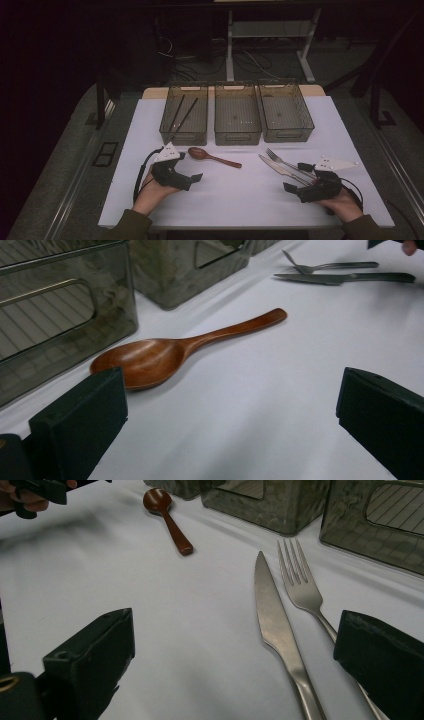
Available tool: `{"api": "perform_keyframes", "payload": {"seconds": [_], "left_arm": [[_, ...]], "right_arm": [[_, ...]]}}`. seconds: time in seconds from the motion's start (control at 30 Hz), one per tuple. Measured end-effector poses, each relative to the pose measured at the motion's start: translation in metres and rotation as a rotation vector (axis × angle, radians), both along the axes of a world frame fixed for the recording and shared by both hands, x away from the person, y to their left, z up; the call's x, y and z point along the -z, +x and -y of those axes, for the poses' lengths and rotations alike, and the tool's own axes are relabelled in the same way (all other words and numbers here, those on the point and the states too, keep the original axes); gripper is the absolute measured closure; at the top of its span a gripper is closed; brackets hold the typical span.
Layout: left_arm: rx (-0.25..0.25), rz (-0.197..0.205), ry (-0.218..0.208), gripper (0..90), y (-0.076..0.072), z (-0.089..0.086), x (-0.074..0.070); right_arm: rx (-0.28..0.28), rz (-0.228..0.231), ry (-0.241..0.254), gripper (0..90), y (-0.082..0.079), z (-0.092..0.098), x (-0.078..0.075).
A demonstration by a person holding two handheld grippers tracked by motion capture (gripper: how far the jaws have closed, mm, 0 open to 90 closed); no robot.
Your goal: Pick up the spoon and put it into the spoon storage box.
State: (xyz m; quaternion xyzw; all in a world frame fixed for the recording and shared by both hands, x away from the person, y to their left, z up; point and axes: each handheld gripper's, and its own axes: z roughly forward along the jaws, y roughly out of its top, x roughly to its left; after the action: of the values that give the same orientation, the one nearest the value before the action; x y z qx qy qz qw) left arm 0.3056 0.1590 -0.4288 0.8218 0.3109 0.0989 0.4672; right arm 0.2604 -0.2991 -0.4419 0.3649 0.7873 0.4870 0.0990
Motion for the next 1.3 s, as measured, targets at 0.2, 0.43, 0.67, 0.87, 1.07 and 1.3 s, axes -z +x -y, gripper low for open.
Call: {"api": "perform_keyframes", "payload": {"seconds": [0.2, 0.43, 0.67, 0.87, 1.07, 1.3], "left_arm": [[-0.045, 0.002, 0.001, 2.6, 0.012, -0.002, 0.004], [-0.077, 0.004, 0.018, 11.6, 0.027, -0.002, 0.003], [-0.098, 0.014, 0.058, 34.3, 0.037, 0.004, 0.005], [-0.088, 0.025, 0.08, 56.8, 0.047, 0.015, 0.002], [-0.061, 0.012, 0.107, 74.8, 0.058, 0.029, 0.001], [-0.022, -0.02, 0.145, 87.5, 0.072, 0.045, 0.003]], "right_arm": [[-0.002, 0.0, -0.005, 2.4, 0.0, -0.001, 0.0], [-0.005, -0.004, -0.009, 2.4, 0.0, -0.003, 0.0], [-0.004, -0.005, -0.01, 2.4, 0.001, -0.003, 0.001], [-0.004, -0.004, -0.011, 2.4, 0.0, -0.003, 0.001], [-0.002, -0.007, -0.008, 2.4, 0.0, -0.003, 0.001], [-0.001, -0.008, -0.007, 2.4, 0.0, -0.003, 0.0]]}}
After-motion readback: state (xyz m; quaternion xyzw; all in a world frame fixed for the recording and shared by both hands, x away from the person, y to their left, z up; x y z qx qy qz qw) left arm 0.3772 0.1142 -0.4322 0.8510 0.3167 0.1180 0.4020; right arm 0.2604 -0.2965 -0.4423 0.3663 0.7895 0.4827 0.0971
